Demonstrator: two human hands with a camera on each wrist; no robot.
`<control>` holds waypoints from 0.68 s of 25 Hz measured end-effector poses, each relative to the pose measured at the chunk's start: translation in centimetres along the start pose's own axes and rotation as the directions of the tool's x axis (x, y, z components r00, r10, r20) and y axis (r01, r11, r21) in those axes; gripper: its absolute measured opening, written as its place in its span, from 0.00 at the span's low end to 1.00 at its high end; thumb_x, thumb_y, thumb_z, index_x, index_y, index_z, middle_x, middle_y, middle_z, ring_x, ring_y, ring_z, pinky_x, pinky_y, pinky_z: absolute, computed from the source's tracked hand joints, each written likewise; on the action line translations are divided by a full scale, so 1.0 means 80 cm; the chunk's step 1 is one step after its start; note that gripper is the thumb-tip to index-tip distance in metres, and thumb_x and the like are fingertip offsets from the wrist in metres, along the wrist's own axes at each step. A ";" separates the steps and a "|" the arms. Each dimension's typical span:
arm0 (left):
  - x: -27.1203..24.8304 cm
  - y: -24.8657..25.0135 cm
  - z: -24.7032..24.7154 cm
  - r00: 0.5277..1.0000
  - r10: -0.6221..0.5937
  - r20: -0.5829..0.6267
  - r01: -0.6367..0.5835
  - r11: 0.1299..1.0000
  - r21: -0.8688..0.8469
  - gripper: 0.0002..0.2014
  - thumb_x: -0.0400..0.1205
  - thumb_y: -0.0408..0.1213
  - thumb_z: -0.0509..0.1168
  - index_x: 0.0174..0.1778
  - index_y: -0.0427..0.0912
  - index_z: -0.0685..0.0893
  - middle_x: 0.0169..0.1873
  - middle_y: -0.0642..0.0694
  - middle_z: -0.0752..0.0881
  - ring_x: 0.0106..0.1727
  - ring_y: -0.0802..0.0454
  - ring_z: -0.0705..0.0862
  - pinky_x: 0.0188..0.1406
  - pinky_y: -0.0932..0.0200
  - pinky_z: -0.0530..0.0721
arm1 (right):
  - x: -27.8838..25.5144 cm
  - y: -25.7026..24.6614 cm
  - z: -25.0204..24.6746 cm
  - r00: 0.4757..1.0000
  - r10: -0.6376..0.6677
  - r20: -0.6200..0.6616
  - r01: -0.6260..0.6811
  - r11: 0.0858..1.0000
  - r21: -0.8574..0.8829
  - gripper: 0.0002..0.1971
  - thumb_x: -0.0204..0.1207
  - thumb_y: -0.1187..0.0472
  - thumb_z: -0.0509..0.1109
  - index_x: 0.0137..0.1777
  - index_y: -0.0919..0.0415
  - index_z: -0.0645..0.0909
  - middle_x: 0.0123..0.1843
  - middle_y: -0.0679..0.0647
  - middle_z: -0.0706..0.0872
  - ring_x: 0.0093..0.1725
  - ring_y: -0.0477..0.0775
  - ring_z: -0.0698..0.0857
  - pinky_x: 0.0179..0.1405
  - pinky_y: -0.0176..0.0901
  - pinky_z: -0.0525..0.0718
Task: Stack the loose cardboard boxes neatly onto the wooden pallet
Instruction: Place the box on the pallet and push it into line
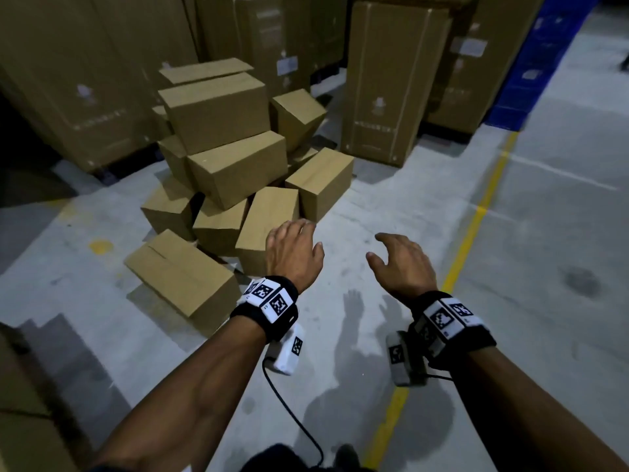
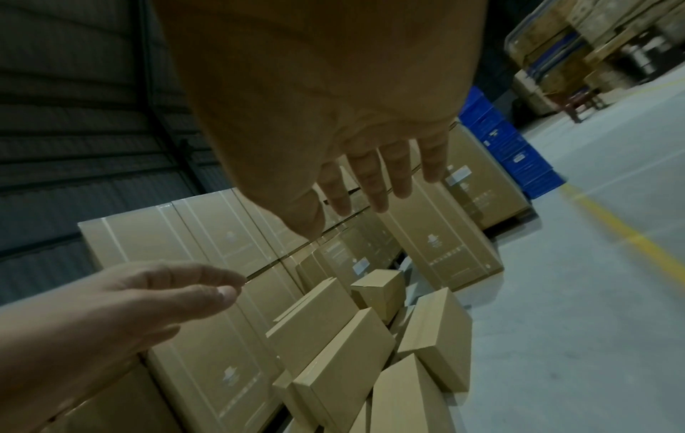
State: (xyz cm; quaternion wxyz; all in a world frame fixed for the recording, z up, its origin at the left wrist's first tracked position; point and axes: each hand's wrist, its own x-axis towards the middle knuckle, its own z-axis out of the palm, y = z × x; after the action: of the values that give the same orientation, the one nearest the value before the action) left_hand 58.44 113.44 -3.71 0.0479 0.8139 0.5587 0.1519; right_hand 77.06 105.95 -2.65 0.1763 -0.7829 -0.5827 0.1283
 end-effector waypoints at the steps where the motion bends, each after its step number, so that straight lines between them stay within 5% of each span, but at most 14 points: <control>1: 0.025 0.005 0.001 1.000 -0.019 -0.010 0.019 1.000 -0.001 0.23 0.86 0.47 0.59 0.77 0.45 0.75 0.78 0.46 0.74 0.79 0.47 0.69 0.80 0.45 0.62 | 0.029 0.003 -0.010 1.000 -0.019 0.005 0.019 1.000 -0.008 0.26 0.86 0.49 0.64 0.82 0.55 0.72 0.81 0.56 0.74 0.80 0.62 0.70 0.74 0.52 0.68; 8: 0.231 0.031 0.047 0.993 -0.088 -0.074 0.088 0.996 -0.009 0.22 0.86 0.47 0.60 0.75 0.45 0.75 0.77 0.46 0.75 0.79 0.46 0.69 0.79 0.46 0.62 | 0.257 0.041 -0.034 0.994 -0.106 0.039 0.107 0.993 -0.038 0.26 0.86 0.48 0.64 0.82 0.54 0.71 0.81 0.55 0.74 0.80 0.61 0.71 0.75 0.52 0.69; 17: 0.575 0.013 0.112 0.984 -0.173 -0.044 0.171 0.984 -0.038 0.23 0.87 0.48 0.58 0.78 0.47 0.73 0.79 0.47 0.72 0.83 0.47 0.64 0.83 0.45 0.56 | 0.609 0.056 -0.041 0.986 -0.152 0.065 0.155 0.987 -0.050 0.26 0.86 0.48 0.65 0.81 0.56 0.72 0.80 0.56 0.76 0.78 0.61 0.72 0.73 0.53 0.70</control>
State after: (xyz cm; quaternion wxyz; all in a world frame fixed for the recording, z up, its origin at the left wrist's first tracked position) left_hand 77.22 156.35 -3.03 0.0613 0.7579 0.6253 0.1758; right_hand 96.30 151.01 -1.39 0.1464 -0.7359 -0.6497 0.1221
